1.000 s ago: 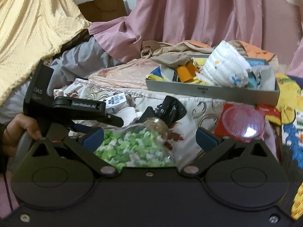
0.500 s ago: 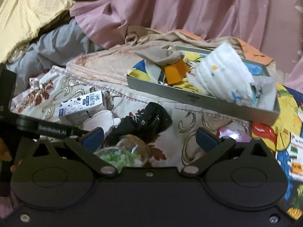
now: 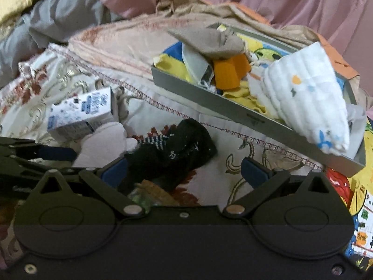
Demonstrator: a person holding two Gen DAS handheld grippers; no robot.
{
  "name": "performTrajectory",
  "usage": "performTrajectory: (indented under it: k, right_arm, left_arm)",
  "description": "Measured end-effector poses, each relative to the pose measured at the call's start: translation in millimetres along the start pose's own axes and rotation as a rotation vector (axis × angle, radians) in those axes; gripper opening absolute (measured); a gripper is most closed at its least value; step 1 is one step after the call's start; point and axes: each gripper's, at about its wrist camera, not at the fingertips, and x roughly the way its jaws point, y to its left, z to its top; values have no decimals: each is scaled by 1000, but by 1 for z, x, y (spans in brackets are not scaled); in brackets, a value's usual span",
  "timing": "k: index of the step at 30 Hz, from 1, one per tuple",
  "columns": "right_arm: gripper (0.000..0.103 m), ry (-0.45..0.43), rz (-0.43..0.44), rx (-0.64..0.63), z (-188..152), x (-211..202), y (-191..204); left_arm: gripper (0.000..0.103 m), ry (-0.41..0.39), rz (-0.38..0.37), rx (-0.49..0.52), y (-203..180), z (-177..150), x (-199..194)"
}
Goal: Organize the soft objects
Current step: 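Grasp the white terry mitt with the left gripper while the right gripper grasps the black socks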
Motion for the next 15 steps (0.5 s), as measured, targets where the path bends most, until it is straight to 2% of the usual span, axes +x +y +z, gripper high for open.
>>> performTrajectory:
  k: [4, 7, 9, 11, 15]
  right_arm:
    - [102, 35, 9, 4, 4, 19, -1]
    - [100, 60, 13, -6, 6, 30, 2]
    - [96, 80, 4, -16, 5, 38, 3]
    - [86, 92, -15, -30, 3, 44, 4]
    - [78, 101, -10, -21, 2, 52, 3]
  left_arm:
    - [67, 5, 11, 21, -1, 1, 1]
    - [66, 7, 21, 51, -5, 0, 2]
    - [65, 8, 17, 52, -4, 0, 2]
    - [65, 11, 15, 53, -4, 0, 2]
    - [62, 16, 3, 47, -2, 1, 2]
